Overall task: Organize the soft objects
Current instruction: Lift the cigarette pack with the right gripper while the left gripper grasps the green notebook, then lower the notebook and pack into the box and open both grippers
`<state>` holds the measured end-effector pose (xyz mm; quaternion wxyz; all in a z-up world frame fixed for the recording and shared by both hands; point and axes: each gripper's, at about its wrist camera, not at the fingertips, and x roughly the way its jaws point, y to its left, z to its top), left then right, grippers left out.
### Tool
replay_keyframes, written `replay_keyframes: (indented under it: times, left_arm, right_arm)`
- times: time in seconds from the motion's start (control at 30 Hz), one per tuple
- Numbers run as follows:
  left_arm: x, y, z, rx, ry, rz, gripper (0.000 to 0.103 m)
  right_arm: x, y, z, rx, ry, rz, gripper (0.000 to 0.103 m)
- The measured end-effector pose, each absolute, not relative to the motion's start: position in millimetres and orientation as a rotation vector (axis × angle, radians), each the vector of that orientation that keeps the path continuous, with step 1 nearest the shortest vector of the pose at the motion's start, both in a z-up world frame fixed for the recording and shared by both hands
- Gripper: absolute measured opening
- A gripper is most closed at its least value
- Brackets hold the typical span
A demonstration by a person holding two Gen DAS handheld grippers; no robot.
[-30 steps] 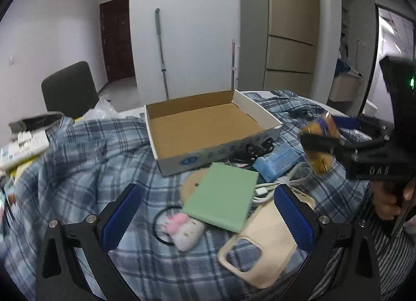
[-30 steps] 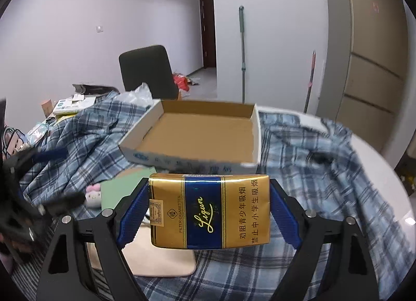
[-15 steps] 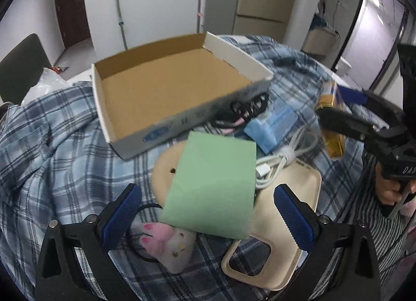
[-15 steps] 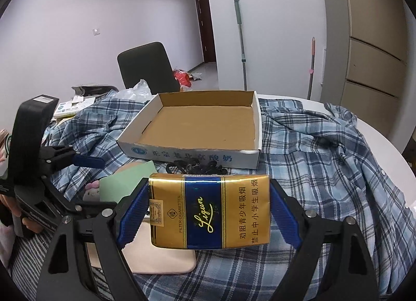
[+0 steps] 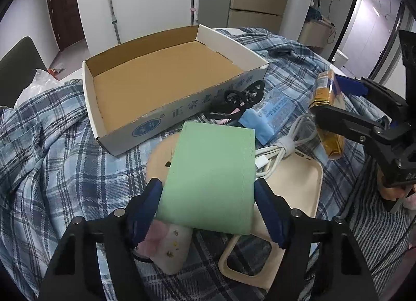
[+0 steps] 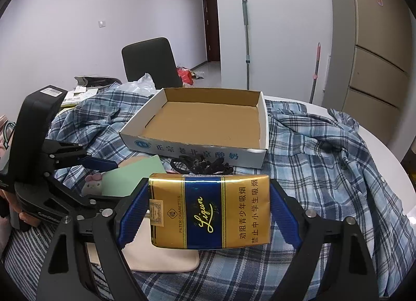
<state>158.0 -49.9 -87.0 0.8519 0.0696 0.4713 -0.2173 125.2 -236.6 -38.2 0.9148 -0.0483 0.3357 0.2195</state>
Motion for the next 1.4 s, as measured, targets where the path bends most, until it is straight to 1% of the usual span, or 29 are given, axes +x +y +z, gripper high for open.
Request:
replay_keyframes:
  times: [0.13,0.3,0.53,0.77,0.93,1.1,1.27,1.33,1.4]
  left_arm:
    - [148.8,-50.1,-79.9,0.16,0.94,-0.454,0.074]
    - [128.9,-43.2,-58.2,0.161,0.778,-0.407,0.074]
    - [108.9,-19.7,-37.5,0.084,0.61,-0.305,0.074]
    - [101.9,-16.3,-31.0,0.075,0.551,-0.314,0.074]
    - [95.7,-22.9,-7.3,0.059,0.478,-0.284,0.074]
    - [100.6,-33.8,28.8,0.05,0.386,-0.252,0.074]
    - [123.1,-38.3,72.6,-0.014,0.299,-0.197,0.074]
    - [134.0,-35.7,85.6,-0.051,0.282,-0.177,0.074]
    - [147.1,-29.1,94.3,-0.107,0.303,-0.152,0.074]
  right_arm:
    - [126.8,-237.5,-39.0,-0.091,0.697,0.449,0.086]
    - [126.0,-239.2,-37.8,-0.086,0.688,0.448,0.086]
    - [119.7,-242.0,-32.4,-0.075,0.639,0.438,0.086]
    - [113.4,-240.9,-27.9,-0.084,0.597,0.432,0.086]
    - [115.0,-246.3,-20.4,-0.063,0.573,0.39,0.086]
    - [128.1,-243.5,3.7,-0.04,0.56,0.335,0.086]
    - [147.2,-230.9,51.6,-0.033,0.481,0.296,0.086]
    - [159.4,-223.6,73.0,-0.037,0.445,0.29,0.086]
    - [172.4,-219.5,88.9,-0.027,0.405,0.264,0.086]
